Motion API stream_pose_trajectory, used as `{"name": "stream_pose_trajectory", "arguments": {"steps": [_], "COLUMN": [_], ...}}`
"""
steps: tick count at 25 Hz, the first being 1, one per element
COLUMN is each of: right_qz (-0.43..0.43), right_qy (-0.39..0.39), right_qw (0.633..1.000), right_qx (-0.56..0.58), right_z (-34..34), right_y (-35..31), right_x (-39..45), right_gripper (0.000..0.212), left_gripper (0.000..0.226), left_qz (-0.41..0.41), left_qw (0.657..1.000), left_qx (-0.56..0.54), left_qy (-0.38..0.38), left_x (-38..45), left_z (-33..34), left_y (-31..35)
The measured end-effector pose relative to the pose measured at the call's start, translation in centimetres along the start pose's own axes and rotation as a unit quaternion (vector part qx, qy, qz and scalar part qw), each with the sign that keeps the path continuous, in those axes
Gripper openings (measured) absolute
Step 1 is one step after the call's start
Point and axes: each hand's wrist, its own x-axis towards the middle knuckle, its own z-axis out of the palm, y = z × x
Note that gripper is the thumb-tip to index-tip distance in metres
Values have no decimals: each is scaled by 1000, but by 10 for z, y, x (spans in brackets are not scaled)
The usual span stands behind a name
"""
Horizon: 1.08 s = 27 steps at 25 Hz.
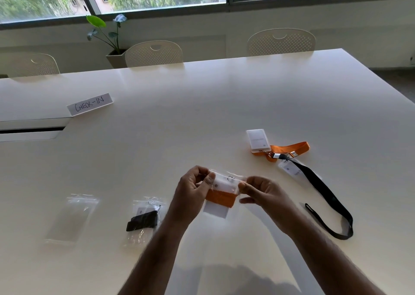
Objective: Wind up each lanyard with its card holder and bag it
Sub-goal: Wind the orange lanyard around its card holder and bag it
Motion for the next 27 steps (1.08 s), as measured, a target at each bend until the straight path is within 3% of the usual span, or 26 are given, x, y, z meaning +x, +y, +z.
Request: {"name": "stream_pose_trajectory", "arguments": {"steps": [4, 27], "right_qz": [-6, -62], "right_qy": [26, 79], "right_qw": [999, 995], "right_qx": [47, 3], "right_z": [-2, -2], "right_y": [2, -2], "right_x": [3, 13], "right_gripper": [38, 27], "left_gripper": [14, 10], "left_qz": [-21, -87], "left_qw": [998, 976], "left_qx": [-56, -199], "left_qy": [-6, 23], "left_x": [-4, 0], "left_z": [6, 6], "left_y": [-5, -14]}}
